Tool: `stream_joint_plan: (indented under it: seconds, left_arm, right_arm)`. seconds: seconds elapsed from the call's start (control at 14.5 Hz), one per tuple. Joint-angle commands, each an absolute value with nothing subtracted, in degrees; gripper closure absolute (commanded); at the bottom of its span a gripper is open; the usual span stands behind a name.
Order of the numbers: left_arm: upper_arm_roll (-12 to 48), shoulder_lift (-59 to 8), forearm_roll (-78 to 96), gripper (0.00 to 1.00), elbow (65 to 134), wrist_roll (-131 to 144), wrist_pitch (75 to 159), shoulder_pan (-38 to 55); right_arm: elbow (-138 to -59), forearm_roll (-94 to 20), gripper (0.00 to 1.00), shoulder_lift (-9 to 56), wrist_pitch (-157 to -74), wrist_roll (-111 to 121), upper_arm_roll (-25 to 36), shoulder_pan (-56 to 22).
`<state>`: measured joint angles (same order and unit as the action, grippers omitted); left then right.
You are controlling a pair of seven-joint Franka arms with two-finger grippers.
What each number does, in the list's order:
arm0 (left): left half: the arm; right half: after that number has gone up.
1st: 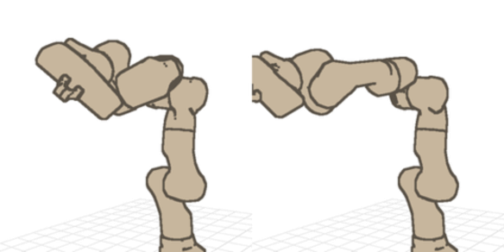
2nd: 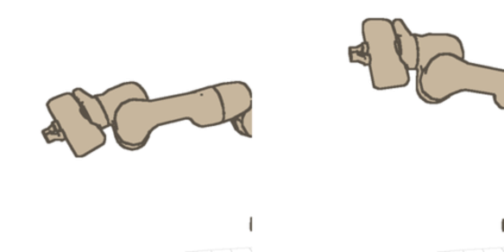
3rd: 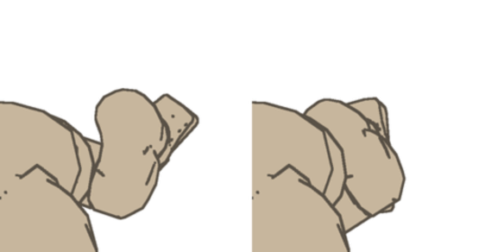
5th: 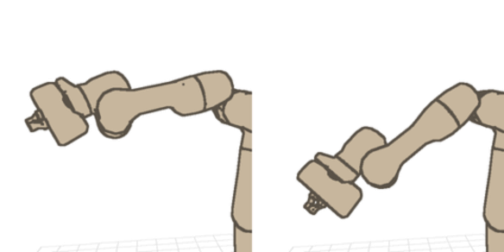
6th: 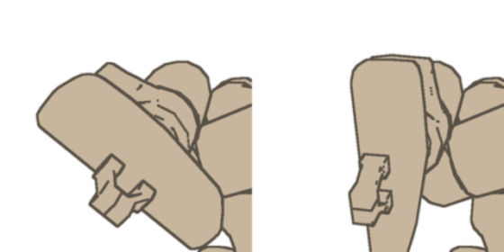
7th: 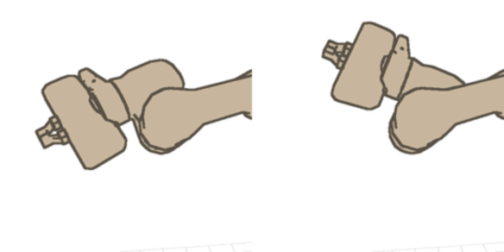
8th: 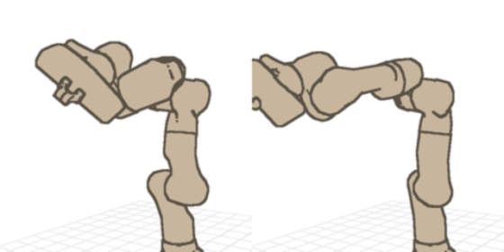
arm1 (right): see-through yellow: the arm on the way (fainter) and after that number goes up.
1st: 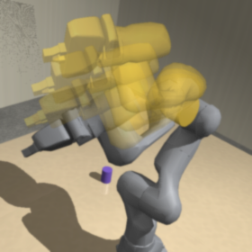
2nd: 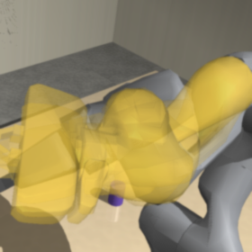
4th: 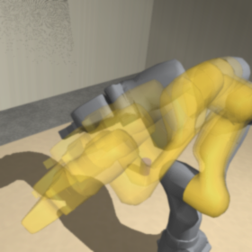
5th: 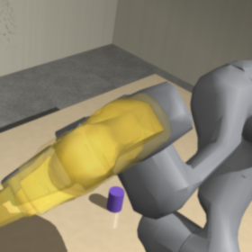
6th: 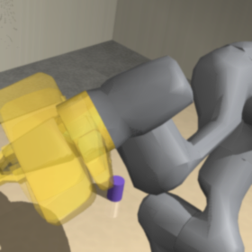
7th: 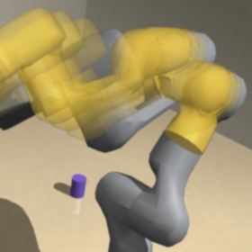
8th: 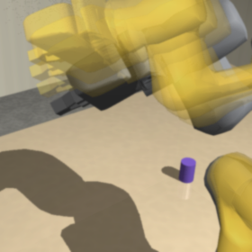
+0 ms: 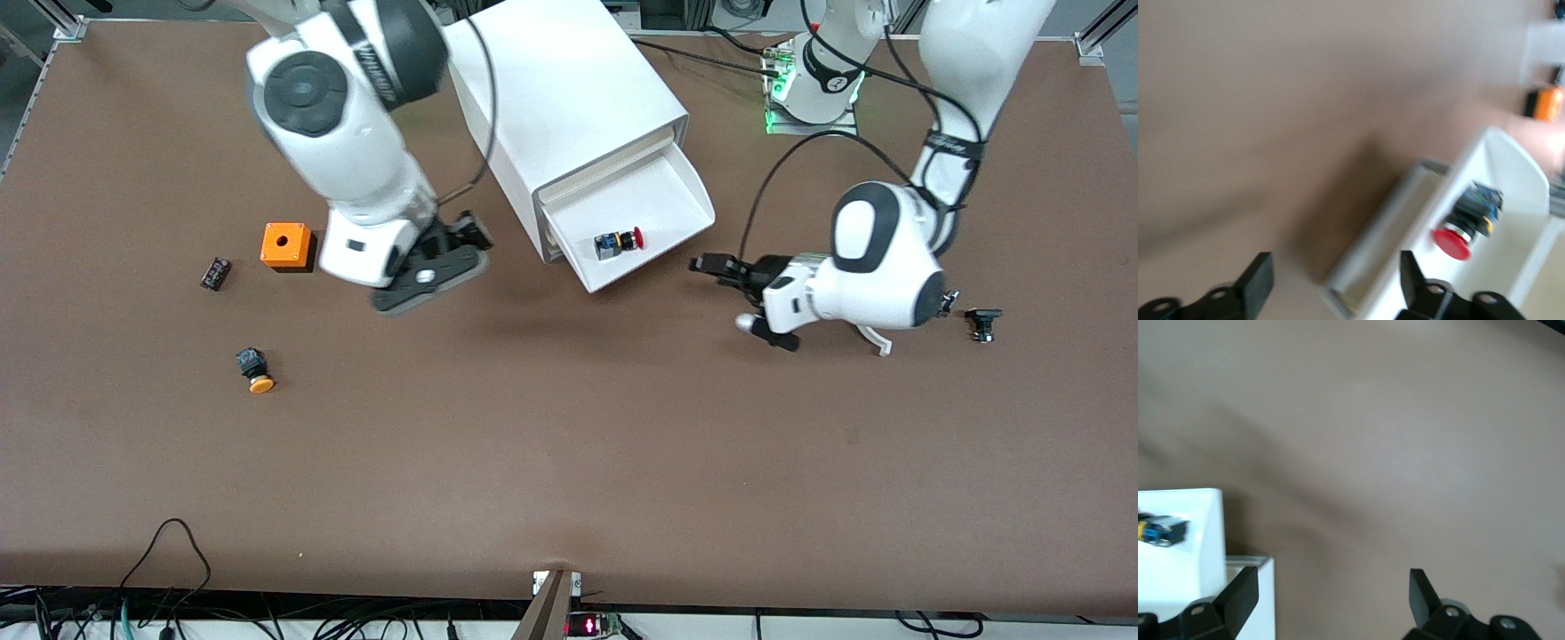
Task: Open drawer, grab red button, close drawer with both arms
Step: 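Lower the right gripper over the red button while the left gripper withdraws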
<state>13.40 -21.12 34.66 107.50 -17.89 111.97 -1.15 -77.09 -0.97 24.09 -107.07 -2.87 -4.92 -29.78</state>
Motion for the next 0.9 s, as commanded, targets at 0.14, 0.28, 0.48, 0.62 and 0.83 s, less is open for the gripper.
stream_joint_plan:
  seconds: [0.14,0.28,0.48,0.62,0.83]
  left_arm:
    - [7.22,-6.36,23.16,0.00,106.43,-16.87,110.50,-4.92]
    - [5.55,-0.99,12.71,0.00,104.17,-16.53,102.87,-4.92]
    - [5.01,2.19,1.78,0.00,101.08,-12.15,95.02,-4.75]
    - [5.10,3.25,-2.27,0.00,100.99,-8.02,94.40,-4.13]
    - [5.10,3.16,-2.46,0.00,101.16,-4.14,94.13,-4.13]
  right_arm:
    - [-68.48,-1.58,0.00,31.89,-110.65,14.64,-8.60,-32.52]
    - [-66.20,-1.67,0.00,35.75,-111.79,29.01,-9.67,-34.44]
    - [-63.37,-1.23,0.00,39.37,-111.27,39.55,-9.14,-39.01]
    - [-63.46,-0.88,0.00,40.42,-111.18,39.99,-9.05,-40.69]
    - [-63.46,-0.62,0.00,42.01,-111.36,39.99,-9.05,-42.27]
